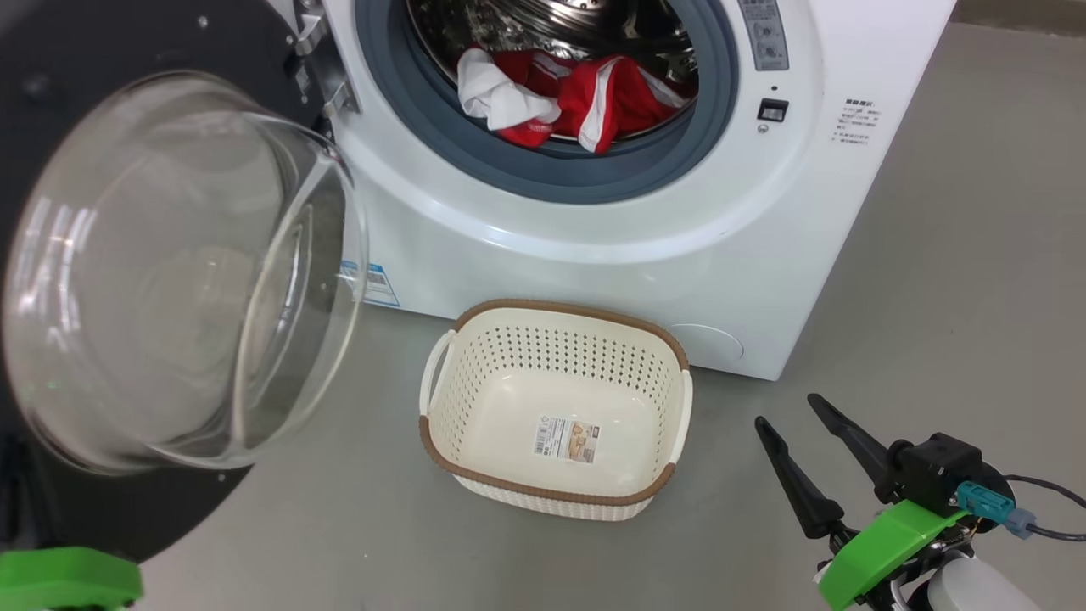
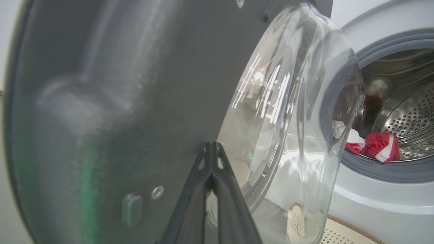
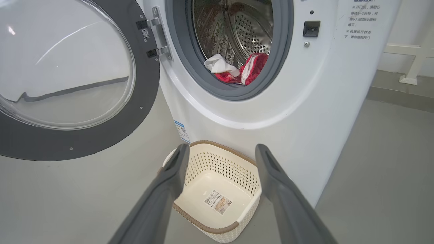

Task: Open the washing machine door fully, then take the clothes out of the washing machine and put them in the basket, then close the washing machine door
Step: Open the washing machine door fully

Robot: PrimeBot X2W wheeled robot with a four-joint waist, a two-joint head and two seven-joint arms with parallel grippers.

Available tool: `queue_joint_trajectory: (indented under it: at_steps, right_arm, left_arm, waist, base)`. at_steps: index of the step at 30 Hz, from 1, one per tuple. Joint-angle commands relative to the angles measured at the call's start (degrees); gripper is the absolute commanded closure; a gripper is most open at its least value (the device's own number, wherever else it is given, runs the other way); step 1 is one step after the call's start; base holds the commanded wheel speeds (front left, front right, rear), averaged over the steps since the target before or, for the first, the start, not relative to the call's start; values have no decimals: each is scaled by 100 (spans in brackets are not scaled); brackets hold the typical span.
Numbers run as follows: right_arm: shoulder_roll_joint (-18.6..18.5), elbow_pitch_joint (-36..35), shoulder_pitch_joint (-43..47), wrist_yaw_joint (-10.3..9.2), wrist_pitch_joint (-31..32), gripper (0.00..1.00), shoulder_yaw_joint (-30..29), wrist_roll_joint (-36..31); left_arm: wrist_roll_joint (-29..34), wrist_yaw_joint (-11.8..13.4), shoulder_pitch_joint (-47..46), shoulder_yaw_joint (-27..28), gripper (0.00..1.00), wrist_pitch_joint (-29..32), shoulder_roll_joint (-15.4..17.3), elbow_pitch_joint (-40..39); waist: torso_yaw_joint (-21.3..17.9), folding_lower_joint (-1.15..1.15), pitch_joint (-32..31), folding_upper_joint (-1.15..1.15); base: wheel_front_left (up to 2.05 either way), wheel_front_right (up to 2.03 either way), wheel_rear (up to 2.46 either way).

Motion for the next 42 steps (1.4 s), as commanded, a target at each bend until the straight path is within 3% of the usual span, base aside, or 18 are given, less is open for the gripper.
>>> queue_joint_trajectory:
  at_steps: [1, 6, 24, 35, 42]
  right_arm:
    - [-87, -156, -145, 36, -68, 0, 57, -70]
    - [-88, -167, -197, 36, -68, 0, 55, -82]
    - [-147, -184, -456, 36, -68, 0, 87, -117]
    - [-156, -160, -560, 36, -68, 0, 106, -131]
    - [-152, -149, -584, 36, -68, 0, 86, -124]
  left_arm:
    - [-34, 22, -325, 377, 100, -68, 324, -17]
    - [149, -108, -602, 708, 100, -69, 539, 398]
    - [777, -391, -1478, 2001, 100, -70, 812, 1752]
    - [1263, -814, -2051, 2521, 100, -70, 1130, 2627]
    - [1512, -1071, -2230, 2764, 100, -70, 1107, 2877]
  waist:
    - [-40, 0, 57, 0]
    - [-140, 0, 177, 0]
    - [-369, 0, 591, 0]
    - [-410, 0, 690, 0]
    - [-414, 0, 653, 0]
  base:
    - [0, 0, 0]
    - [0, 0, 0]
    - [0, 0, 0]
    - [0, 0, 0]
    - [0, 0, 0]
